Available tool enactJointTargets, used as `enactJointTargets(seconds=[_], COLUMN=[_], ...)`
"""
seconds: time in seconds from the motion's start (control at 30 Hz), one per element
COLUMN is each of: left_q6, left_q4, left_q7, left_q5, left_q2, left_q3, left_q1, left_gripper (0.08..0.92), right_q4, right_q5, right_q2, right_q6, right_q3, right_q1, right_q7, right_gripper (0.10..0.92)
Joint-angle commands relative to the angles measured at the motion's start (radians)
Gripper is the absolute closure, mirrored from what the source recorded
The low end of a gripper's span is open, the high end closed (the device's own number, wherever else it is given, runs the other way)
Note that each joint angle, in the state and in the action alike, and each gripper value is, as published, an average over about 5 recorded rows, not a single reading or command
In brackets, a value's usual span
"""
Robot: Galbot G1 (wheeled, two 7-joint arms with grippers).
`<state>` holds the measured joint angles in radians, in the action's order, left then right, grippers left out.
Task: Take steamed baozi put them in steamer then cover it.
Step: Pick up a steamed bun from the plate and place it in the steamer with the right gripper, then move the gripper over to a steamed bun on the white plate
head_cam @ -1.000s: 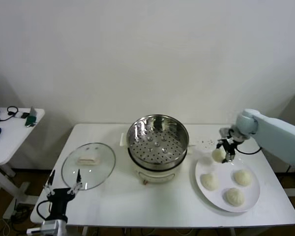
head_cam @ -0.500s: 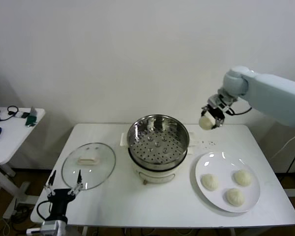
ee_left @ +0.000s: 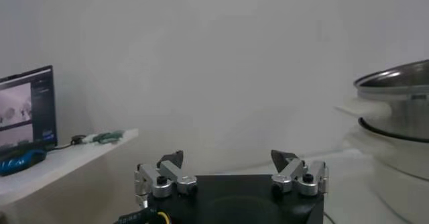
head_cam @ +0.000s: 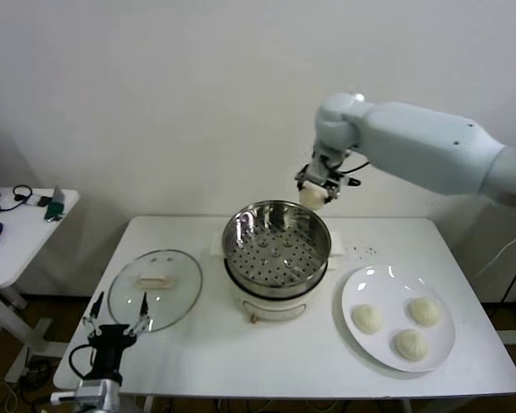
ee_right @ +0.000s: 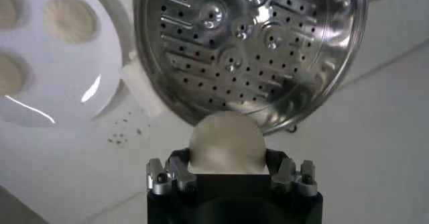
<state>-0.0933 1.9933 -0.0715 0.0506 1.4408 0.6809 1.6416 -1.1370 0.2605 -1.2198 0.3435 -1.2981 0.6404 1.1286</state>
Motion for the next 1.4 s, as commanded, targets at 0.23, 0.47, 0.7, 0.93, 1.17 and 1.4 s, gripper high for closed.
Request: enactJointTargets(seconds=[0.23,0.47,0.7,0.93,1.17,1.4], left_q6=[0.011,0.010,0.004,0.009,0.012,0.010], left_q4=[0.011,0.014,0.015,0.026,0.033,0.036], left_q7=[0.001,0.000,0.000,0.000,-0.001,-0.003], left_q5=[0.007,0.006,0.002,0.006,0.011,0.011], left_q2=[-0.013,-0.016,-0.018,-0.017,-0.011,-0.008], left_q3=[-0.003,0.003,0.009,0.009,0.004,0.006], left_q1=[-0.001,0.011,0.023,0.017,0.015,0.020], left_gripper=[0.177,0.177,0.177,0.177,0.177,0.177], right_q4=[0.089,0.148,0.175,0.163,0.114,0.012], right_q5=[0.239,0.263,0.260,0.265,0.241,0.106], right_q2=[-0.163,-0.186,-0.179,-0.164,-0.130,-0.028], right_q6=[0.072,0.076,0.070,0.058,0.062,0.059], right_q3=[0.075,0.077,0.070,0.074,0.080,0.075], right_q1=[-0.193,-0.232,-0.243,-0.248,-0.218,-0.086], right_q7=[-0.007,-0.008,-0.014,-0.039,-0.019,0.007], right_gripper=[0.302,0.296,0.291,0.210,0.203,0.203])
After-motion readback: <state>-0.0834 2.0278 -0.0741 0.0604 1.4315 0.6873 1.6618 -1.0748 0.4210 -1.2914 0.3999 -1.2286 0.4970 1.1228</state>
